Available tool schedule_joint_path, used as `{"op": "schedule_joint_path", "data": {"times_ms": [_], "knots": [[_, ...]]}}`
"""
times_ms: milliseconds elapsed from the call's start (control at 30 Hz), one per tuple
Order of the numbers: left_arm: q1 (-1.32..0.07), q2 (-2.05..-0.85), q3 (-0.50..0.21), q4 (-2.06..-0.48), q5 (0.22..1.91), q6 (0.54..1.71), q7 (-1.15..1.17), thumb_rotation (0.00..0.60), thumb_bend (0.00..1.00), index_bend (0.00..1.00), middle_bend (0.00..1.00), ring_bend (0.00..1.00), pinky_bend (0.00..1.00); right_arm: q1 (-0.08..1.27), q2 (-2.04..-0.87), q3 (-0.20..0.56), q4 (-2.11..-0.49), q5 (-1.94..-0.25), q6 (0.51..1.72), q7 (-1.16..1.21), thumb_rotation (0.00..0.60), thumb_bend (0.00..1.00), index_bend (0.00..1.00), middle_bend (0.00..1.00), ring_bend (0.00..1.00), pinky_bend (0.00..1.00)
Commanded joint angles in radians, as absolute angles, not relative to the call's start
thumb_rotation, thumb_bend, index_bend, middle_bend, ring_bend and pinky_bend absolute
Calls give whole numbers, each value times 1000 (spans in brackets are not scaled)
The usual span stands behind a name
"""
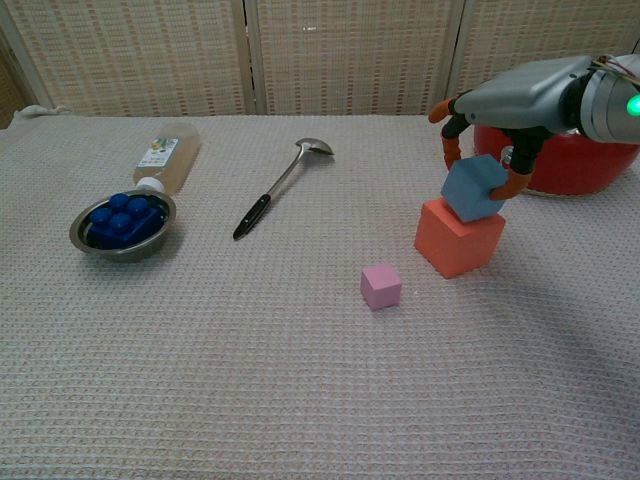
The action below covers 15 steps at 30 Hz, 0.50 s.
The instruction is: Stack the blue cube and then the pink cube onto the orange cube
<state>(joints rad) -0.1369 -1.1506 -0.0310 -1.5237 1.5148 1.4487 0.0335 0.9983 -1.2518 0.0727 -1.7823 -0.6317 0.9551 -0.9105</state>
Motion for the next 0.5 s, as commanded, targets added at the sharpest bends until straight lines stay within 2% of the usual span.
{"op": "schedule_joint_path", "data": {"times_ms": [33, 500], "knots": [[-138, -1152, -31, -1524, 1513, 1446, 36, 600, 482, 0, 0, 0, 157, 1003, -1253, 64, -1781, -633, 955, -909, 600, 144, 475, 0, 0, 0], [-139, -1155, -31, -1526, 1510, 1444, 48, 600, 481, 0, 0, 0, 157, 1012, -1258, 35, -1773, -652, 959, -878, 600, 144, 469, 0, 0, 0]]}}
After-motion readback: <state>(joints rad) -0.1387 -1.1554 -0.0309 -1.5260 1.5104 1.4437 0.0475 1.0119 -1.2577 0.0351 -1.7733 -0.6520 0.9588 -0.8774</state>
